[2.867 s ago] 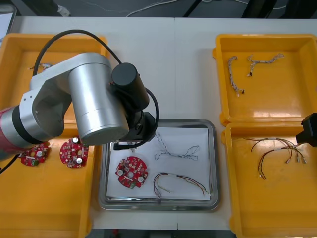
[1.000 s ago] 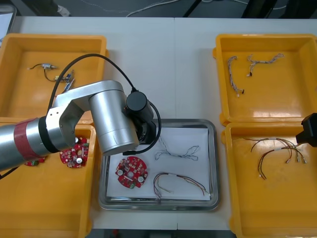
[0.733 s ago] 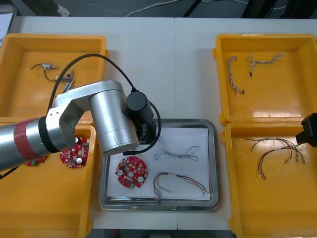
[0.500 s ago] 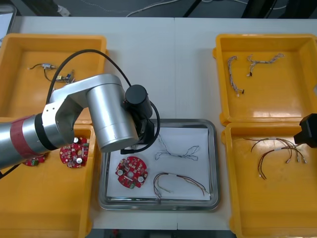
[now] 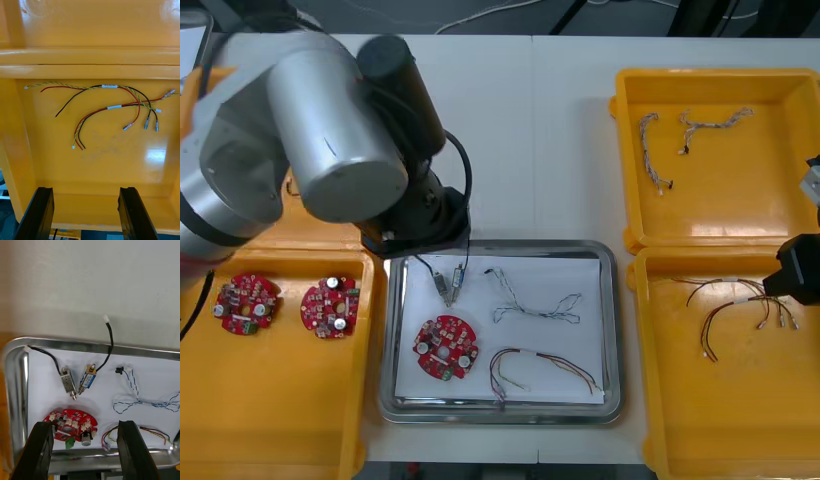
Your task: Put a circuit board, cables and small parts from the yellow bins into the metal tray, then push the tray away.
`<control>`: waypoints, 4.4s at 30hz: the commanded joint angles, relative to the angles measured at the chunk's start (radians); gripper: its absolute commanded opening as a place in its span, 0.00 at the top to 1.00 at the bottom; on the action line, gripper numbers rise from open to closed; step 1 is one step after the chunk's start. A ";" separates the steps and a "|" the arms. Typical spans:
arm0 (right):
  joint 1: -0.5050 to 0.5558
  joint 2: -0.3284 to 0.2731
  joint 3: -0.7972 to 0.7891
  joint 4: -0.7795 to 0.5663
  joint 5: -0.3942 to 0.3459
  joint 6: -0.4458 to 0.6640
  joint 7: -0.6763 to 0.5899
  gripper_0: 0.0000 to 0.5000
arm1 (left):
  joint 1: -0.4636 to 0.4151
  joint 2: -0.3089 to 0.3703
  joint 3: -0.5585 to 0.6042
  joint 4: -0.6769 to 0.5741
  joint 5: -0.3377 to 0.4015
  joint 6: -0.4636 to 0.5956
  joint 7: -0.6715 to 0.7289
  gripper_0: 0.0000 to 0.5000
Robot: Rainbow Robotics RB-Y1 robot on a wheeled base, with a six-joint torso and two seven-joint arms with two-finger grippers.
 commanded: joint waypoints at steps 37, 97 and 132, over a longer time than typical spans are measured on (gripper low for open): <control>-0.551 0.203 0.783 0.129 0.090 -0.123 0.505 0.00 | 0.328 0.282 0.733 0.120 0.068 0.105 -0.845 0.00; -0.634 0.652 1.349 0.366 0.375 -0.154 0.466 0.00 | 0.478 0.278 0.789 0.071 0.014 0.009 -0.885 0.00; -0.497 0.686 1.385 0.376 0.502 -0.203 0.457 0.00 | 0.478 0.278 0.789 0.071 0.014 0.009 -0.885 0.00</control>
